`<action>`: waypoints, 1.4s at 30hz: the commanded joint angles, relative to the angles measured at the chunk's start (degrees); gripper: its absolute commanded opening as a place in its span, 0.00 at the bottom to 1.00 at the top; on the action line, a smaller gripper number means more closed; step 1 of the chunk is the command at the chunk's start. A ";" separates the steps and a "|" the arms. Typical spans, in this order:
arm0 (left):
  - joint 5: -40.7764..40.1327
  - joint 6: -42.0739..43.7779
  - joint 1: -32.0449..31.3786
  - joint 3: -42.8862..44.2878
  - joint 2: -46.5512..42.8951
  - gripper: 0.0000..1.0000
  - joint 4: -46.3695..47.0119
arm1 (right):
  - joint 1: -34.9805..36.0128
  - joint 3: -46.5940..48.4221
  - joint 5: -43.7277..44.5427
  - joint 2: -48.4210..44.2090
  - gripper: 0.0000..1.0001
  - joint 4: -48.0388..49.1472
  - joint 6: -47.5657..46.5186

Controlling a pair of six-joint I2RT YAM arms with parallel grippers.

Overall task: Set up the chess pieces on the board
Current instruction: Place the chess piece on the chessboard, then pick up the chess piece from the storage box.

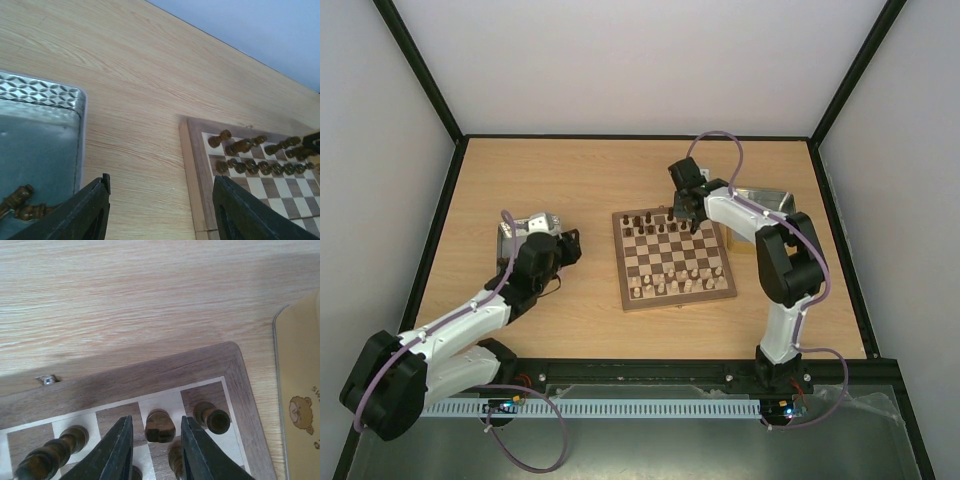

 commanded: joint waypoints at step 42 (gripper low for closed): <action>21.85 10.96 24.28 25.21 33.06 0.46 -42.04 | 0.13 -14.65 -19.74 -24.71 0.32 11.30 11.18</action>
